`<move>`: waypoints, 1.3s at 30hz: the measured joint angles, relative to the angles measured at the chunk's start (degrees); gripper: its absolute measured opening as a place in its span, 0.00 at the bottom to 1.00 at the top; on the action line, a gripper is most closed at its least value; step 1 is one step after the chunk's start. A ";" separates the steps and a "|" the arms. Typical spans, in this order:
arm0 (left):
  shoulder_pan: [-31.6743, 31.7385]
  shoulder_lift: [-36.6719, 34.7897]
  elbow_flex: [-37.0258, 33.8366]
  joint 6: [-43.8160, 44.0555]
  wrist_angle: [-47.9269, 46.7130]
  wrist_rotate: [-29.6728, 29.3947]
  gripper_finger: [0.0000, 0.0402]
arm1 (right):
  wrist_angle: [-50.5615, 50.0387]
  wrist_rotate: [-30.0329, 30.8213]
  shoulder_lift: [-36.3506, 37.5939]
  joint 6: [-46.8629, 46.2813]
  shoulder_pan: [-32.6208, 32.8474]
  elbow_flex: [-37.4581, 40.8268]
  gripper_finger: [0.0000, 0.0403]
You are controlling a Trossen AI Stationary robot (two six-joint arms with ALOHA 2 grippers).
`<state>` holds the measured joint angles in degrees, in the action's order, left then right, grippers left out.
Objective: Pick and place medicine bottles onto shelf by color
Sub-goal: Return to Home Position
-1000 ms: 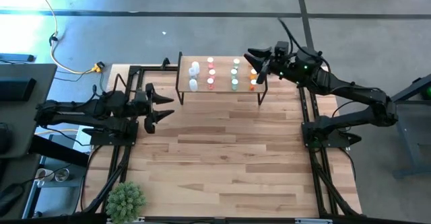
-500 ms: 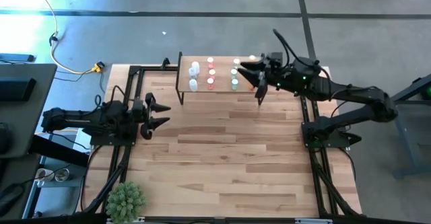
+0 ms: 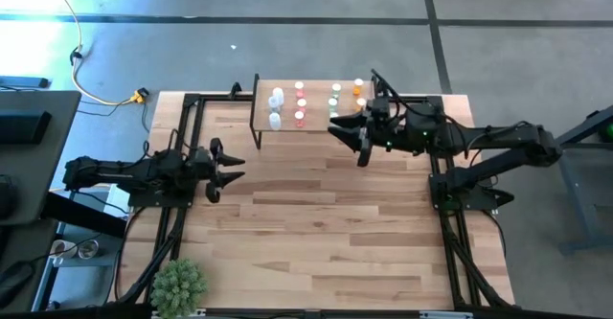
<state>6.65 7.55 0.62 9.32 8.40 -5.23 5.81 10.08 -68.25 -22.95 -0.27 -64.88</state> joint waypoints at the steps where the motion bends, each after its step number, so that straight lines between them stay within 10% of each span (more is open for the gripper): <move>1: 0.12 0.03 0.00 -0.82 -1.43 -0.45 0.41 | 0.04 0.84 0.03 0.30 0.64 0.00 0.37; 39: 2.87 0.04 0.03 -0.50 -5.13 4.52 0.28 | -45.79 10.59 30.64 14.50 4.52 6.89 0.37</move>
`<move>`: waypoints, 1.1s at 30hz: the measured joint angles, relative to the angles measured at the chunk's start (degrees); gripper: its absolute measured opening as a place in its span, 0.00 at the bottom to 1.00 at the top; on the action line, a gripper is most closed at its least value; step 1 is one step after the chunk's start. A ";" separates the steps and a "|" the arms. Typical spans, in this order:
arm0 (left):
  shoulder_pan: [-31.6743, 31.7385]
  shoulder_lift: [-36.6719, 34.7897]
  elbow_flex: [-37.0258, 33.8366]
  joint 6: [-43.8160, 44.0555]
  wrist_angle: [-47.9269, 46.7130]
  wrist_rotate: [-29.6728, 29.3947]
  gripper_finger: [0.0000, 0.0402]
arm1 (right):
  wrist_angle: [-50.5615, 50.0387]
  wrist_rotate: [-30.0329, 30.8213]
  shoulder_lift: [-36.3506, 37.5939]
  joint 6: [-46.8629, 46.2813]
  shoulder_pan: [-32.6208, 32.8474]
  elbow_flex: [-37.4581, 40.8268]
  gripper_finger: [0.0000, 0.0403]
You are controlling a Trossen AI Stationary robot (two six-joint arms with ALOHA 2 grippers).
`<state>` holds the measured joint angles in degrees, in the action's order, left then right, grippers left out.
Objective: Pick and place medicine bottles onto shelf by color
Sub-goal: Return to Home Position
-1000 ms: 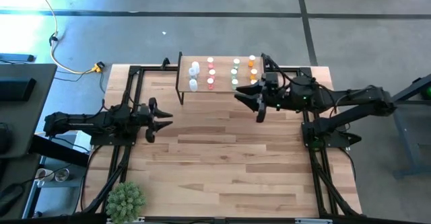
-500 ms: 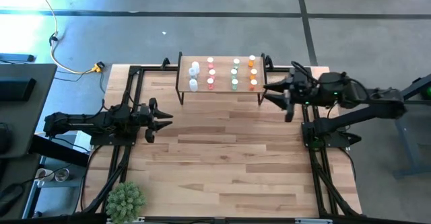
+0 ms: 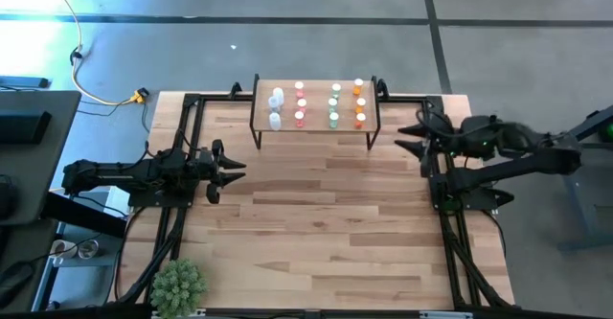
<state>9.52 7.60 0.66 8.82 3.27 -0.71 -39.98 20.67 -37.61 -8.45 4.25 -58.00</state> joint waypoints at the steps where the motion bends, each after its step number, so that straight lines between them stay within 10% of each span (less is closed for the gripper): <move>1: 0.00 0.00 0.01 0.00 0.00 0.00 0.28 | 2.03 0.00 1.63 -0.12 0.00 3.05 0.37; 15: 0.00 0.00 0.01 0.00 -0.01 0.02 0.28 | 28.13 -0.66 22.79 -4.11 -0.17 36.66 0.37; 33: -0.02 -0.02 0.01 0.02 -0.02 0.02 0.28 | 27.73 6.16 37.42 -10.01 -0.17 52.94 0.37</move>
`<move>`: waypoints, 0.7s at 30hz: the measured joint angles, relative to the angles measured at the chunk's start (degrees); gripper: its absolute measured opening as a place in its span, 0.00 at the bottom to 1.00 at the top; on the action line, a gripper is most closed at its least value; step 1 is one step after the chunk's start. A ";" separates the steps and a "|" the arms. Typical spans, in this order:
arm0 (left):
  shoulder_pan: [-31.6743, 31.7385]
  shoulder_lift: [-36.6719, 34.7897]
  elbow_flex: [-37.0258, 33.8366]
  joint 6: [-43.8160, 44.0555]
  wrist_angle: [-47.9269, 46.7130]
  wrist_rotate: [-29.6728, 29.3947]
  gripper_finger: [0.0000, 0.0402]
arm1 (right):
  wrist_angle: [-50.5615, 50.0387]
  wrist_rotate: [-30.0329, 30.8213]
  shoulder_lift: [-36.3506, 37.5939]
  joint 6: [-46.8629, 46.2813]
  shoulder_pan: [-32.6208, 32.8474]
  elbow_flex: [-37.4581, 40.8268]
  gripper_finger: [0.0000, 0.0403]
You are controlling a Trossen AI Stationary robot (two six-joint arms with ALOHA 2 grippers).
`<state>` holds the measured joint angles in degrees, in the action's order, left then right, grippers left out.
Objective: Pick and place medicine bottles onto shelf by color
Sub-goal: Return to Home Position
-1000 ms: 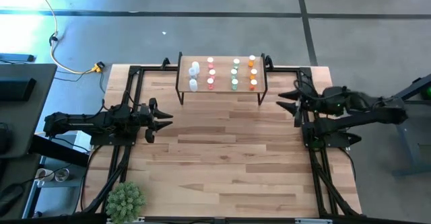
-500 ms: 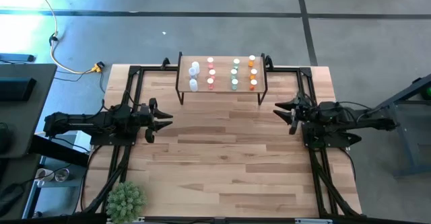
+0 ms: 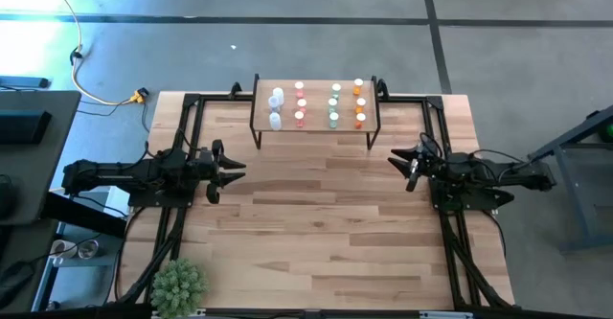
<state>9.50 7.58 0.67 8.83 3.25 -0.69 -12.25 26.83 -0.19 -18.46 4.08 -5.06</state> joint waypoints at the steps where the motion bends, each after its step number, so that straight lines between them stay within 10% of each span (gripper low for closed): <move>1: -0.01 0.00 0.00 -0.02 0.00 0.00 0.28 | 0.07 -0.14 -0.08 -0.15 0.00 0.00 0.37; 21: 0.00 0.02 0.00 -0.02 0.00 0.00 0.28 | -0.77 -0.48 -0.81 -2.12 0.00 -0.11 0.37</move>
